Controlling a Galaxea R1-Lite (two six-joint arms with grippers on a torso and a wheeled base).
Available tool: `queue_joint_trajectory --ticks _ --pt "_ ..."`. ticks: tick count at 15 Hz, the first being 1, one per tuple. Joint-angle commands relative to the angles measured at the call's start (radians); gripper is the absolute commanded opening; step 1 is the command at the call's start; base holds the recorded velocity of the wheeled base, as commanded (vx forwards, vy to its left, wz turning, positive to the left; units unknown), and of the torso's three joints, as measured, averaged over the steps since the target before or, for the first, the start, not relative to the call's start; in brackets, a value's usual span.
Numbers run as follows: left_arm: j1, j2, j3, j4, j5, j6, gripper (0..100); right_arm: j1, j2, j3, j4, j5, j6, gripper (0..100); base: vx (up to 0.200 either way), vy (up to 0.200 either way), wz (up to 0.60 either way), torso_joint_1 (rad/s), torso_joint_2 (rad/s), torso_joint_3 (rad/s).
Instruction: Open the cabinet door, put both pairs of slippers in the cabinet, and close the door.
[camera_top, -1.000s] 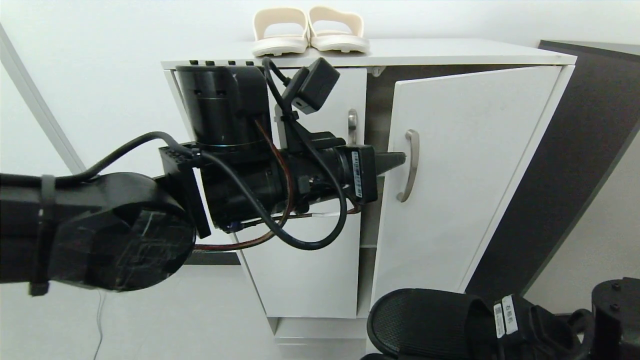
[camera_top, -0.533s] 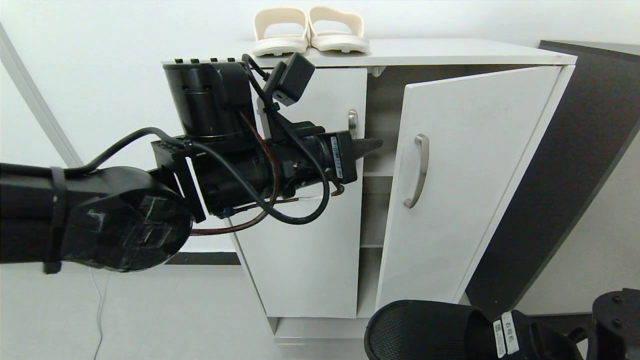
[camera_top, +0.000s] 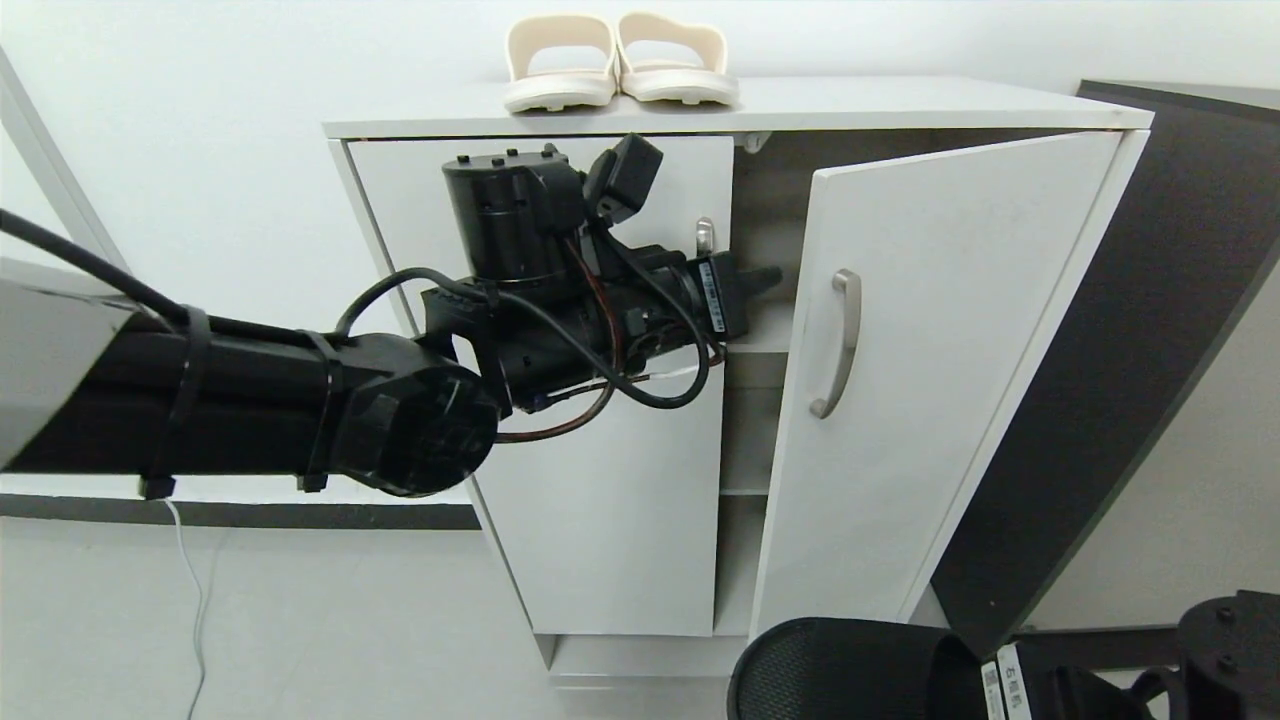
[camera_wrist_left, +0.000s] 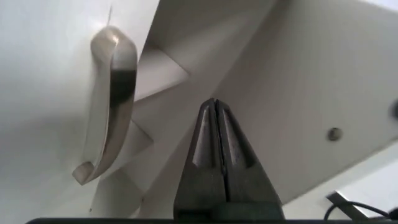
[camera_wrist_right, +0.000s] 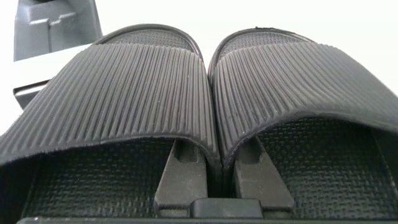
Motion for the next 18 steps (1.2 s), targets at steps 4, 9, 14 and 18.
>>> queue_joint_trajectory --ticks 4,9,14,18 --pt "-0.056 0.026 0.006 -0.027 0.029 0.001 0 0.03 0.003 0.025 -0.001 0.0 -0.002 0 -0.2 0.0 0.0 0.002 0.0 0.002" --pt "-0.142 0.023 0.087 -0.168 0.073 0.003 0 0.039 0.003 0.033 -0.003 0.0 -0.003 0 -0.16 0.0 0.0 0.0 0.0 0.004" --pt "-0.092 0.021 0.096 -0.174 0.075 -0.001 0 0.039 0.004 0.033 -0.003 0.0 -0.003 0 0.0 0.0 0.0 0.0 0.0 0.0" --pt "-0.075 -0.031 0.122 -0.174 0.129 0.003 0 0.037 0.02 0.03 -0.007 0.0 -0.002 0 0.0 0.0 0.0 0.0 0.0 0.0"
